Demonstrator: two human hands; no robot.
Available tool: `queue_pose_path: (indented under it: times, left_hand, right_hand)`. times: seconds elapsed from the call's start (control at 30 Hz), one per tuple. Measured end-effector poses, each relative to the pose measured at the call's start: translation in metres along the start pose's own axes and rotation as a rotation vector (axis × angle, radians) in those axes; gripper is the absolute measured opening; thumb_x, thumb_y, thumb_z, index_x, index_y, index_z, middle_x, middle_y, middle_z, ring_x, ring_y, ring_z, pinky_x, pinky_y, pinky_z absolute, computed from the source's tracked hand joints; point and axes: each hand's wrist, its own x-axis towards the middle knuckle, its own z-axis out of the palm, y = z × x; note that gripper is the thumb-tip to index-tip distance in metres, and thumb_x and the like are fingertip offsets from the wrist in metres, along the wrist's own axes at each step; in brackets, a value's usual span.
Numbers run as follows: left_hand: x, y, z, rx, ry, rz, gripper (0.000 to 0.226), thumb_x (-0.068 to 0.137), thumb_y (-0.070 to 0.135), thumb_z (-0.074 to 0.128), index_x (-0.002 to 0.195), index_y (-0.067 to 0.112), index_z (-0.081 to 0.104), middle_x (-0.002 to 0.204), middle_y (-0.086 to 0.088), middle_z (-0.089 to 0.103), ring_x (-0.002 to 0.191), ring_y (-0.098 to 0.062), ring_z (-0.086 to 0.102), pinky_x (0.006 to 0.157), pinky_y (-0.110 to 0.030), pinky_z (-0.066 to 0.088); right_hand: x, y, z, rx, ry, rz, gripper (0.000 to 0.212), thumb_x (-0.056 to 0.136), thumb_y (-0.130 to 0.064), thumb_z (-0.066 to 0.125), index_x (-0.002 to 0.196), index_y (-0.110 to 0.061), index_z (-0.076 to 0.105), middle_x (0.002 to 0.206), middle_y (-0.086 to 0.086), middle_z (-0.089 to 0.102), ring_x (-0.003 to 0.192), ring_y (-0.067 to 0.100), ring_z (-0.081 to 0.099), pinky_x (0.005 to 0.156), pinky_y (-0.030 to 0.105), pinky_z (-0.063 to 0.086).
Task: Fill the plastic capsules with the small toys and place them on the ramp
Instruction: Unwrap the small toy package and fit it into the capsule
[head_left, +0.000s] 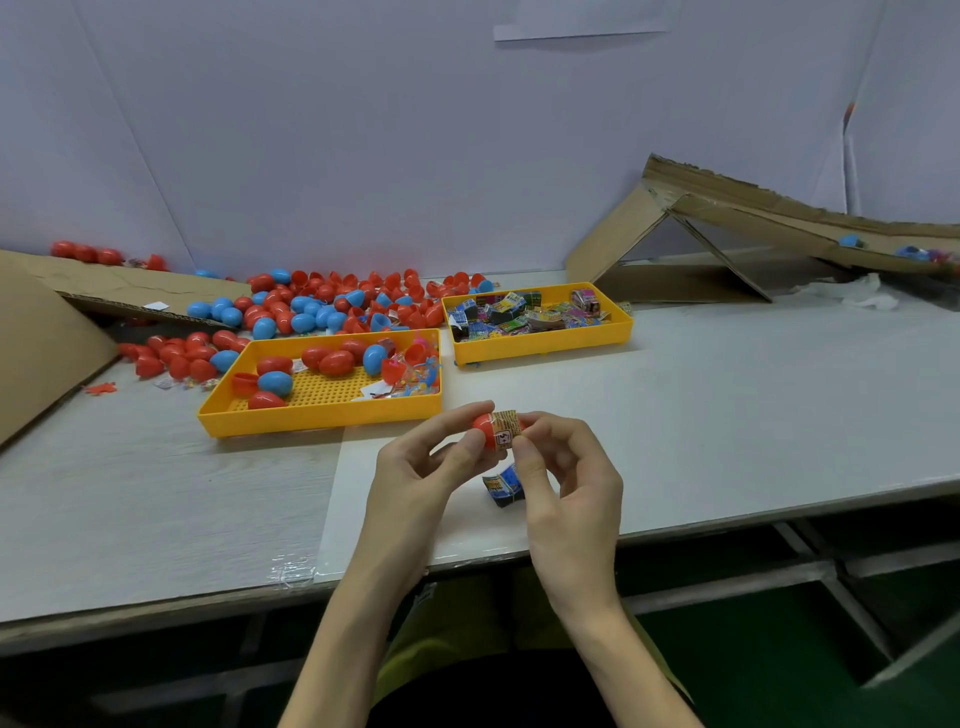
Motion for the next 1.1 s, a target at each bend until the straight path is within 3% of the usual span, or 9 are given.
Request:
queue_pose_path:
  times: [0.17,0.3,0.37,0.47,1.1]
  left_hand:
    - [0.0,-0.0009,-0.0005,0.004,-0.021,-0.002,0.029,0.09,0.023,0.065,0.117,0.024,0.075,0.112,-0.003,0.075,0.106,-0.022,0.072,0.088,-0.028,0.058]
    - [0.0004,-0.0025,-0.0009,0.023,-0.001,-0.006,0.027,0.095,0.011,0.061,0.118,0.019,0.074,0.111,-0.003,0.076,0.103,-0.022,0.073,0.087,-0.027,0.058]
    - [0.0006,-0.0026,0.0,0.03,0.012,-0.01,0.026,0.093,0.017,0.064,0.117,0.02,0.074,0.11,-0.002,0.076,0.101,-0.021,0.074,0.085,-0.025,0.058]
    - [0.0005,-0.0017,0.0012,0.021,0.058,-0.004,0.03,0.084,0.028,0.068,0.113,0.02,0.075,0.107,-0.003,0.077,0.099,-0.022,0.074,0.083,-0.025,0.058]
    - [0.0013,-0.0022,0.0006,0.071,0.131,0.027,0.029,0.082,0.03,0.073,0.106,0.014,0.072,0.1,-0.002,0.076,0.092,-0.02,0.075,0.081,-0.026,0.059]
  right_hand:
    - [0.0006,-0.0039,0.0001,-0.045,-0.001,-0.033,0.004,0.086,-0.026,0.066,0.09,-0.024,0.065,0.128,-0.018,0.061,0.115,0.011,0.062,0.092,0.023,0.053]
    - [-0.0013,-0.0024,0.0006,-0.005,-0.017,-0.036,0.007,0.087,-0.022,0.067,0.091,-0.027,0.065,0.104,-0.016,0.07,0.1,0.014,0.069,0.086,0.03,0.058]
    - [-0.0022,-0.0011,0.0009,0.008,0.012,-0.037,0.009,0.088,-0.019,0.068,0.093,-0.025,0.066,0.101,-0.014,0.071,0.097,0.016,0.07,0.084,0.029,0.059]
    - [-0.0026,-0.0004,0.002,0.018,0.062,-0.038,0.009,0.088,-0.02,0.068,0.093,-0.028,0.066,0.1,-0.014,0.071,0.096,0.017,0.07,0.082,0.03,0.059]
    - [0.0019,-0.0027,-0.0011,0.025,-0.022,0.032,0.006,0.085,-0.028,0.067,0.089,-0.024,0.07,0.113,-0.01,0.068,0.107,0.018,0.067,0.088,0.036,0.058]
